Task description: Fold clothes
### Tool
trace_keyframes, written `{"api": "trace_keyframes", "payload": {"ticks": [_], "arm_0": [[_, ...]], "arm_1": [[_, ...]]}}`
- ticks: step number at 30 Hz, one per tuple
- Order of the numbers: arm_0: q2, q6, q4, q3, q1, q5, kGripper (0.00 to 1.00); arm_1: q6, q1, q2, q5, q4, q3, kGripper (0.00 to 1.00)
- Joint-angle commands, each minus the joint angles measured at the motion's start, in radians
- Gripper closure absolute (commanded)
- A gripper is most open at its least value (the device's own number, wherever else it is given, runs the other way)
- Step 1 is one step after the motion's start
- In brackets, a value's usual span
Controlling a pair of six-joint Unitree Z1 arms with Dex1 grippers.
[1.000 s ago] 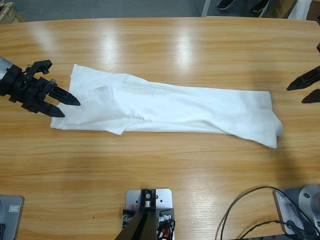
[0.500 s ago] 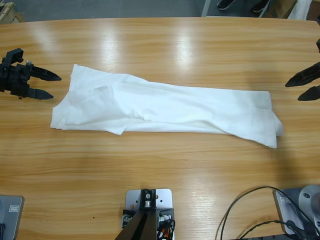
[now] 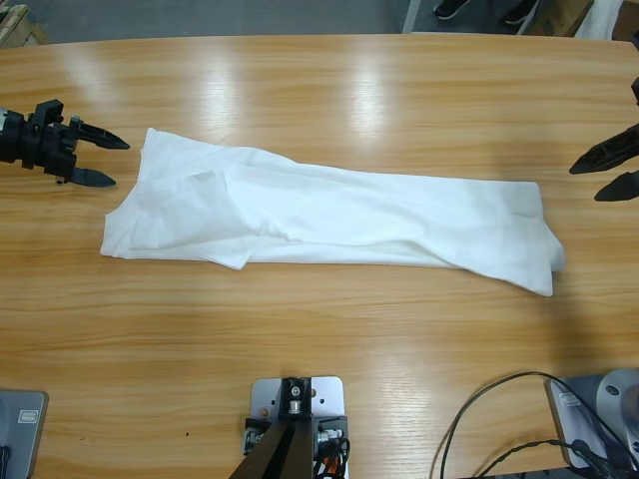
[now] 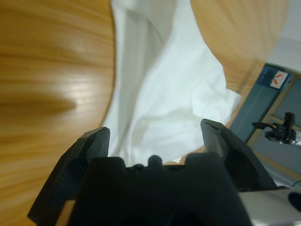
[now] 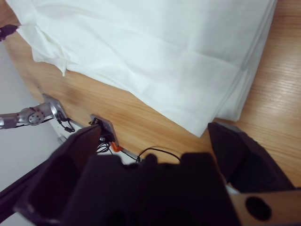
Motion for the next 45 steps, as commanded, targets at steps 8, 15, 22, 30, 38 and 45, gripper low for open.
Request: {"api": "trace_keyframes", "payload": {"ticks": [8,15,22,30,38,45], "arm_0": [[0.138,0.023,0.028,-0.031,-0.032,0.064,0.197],[0.147,0.024,0.036,-0.032,-0.090,0.065,0.199],[0.155,0.025,0.047,-0.033,-0.147,0.054,0.205],[0.161,0.023,0.048,-0.043,-0.195,0.032,0.218],[0.174,0.033,0.047,-0.059,-0.223,-0.013,0.319],[0.212,0.050,0.047,-0.053,-0.226,-0.025,1.000]], "arm_1": [[-0.008,-0.013,0.030,0.015,-0.004,0.016,0.069],[-0.008,-0.013,0.027,0.015,-0.004,0.016,0.069],[-0.008,-0.013,0.022,0.017,-0.004,0.016,0.069],[-0.008,-0.013,0.008,0.018,-0.001,0.017,0.069],[-0.008,-0.014,0.003,0.020,0.002,0.017,0.069],[-0.008,-0.013,0.004,0.019,0.002,0.017,0.069]]}}
